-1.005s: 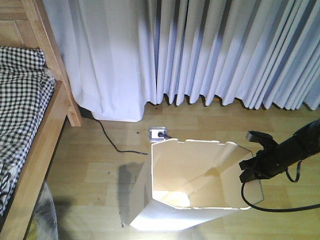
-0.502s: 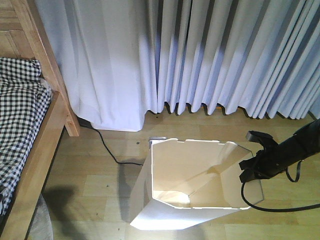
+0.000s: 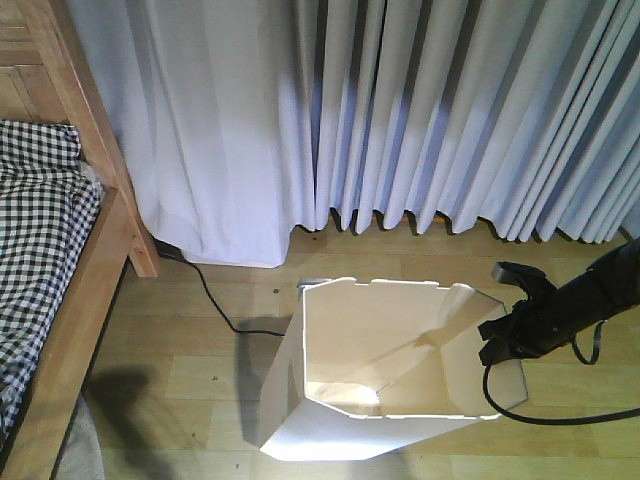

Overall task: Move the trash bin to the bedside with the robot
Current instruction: 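Carry the bin with the right gripper toward the bed beside the curtains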

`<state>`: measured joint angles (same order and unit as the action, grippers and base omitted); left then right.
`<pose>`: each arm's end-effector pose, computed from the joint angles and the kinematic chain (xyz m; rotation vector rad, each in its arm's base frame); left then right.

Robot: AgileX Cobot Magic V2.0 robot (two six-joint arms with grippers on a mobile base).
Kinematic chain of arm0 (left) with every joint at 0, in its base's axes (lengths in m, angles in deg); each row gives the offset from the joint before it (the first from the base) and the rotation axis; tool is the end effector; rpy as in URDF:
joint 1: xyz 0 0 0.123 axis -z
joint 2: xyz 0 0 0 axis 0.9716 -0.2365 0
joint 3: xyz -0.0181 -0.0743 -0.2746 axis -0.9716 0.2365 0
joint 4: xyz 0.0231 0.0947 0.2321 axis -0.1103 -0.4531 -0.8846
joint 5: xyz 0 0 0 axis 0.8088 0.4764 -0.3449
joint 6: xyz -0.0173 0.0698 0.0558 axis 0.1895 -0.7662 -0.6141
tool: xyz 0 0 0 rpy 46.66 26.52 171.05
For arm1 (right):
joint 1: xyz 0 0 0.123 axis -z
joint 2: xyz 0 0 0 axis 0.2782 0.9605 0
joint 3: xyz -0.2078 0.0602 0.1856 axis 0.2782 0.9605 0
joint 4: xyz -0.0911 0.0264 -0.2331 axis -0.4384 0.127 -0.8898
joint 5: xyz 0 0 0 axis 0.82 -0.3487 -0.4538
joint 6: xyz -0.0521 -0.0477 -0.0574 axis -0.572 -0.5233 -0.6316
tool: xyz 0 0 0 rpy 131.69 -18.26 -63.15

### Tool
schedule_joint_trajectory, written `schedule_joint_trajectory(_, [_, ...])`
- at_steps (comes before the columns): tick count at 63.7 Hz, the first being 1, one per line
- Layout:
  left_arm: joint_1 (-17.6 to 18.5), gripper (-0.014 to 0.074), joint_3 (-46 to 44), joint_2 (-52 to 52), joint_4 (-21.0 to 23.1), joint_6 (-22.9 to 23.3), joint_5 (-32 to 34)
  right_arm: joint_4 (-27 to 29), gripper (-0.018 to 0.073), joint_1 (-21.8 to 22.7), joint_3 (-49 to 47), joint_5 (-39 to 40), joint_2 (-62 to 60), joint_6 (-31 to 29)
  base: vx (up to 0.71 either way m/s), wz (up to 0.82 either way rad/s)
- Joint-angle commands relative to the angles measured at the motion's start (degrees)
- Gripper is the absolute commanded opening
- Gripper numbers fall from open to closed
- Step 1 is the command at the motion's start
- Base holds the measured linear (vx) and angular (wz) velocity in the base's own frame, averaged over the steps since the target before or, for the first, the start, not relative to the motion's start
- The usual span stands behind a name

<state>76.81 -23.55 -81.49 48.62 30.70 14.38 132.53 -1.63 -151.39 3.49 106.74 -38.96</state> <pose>0.0549 -0.0009 0.1812 -0.0195 1.7621 -0.0347 0.3227 -0.0398 -0.0351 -0.2779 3.0139 0.7913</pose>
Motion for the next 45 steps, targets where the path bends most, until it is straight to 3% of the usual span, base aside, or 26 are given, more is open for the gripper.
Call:
schedule_joint_trajectory(1, [0.3, -0.0006, 1.1, 0.8, 0.1, 0.3, 4.0, 3.9, -0.0005, 0.1, -0.5, -11.6, -4.6, -0.6, 0.0, 0.0])
schedule_joint_trajectory(45, [0.3, -0.0006, 1.1, 0.8, 0.1, 0.3, 4.0, 5.1, -0.0005, 0.1, -0.5, -10.7, -4.6, -0.6, 0.0, 0.0])
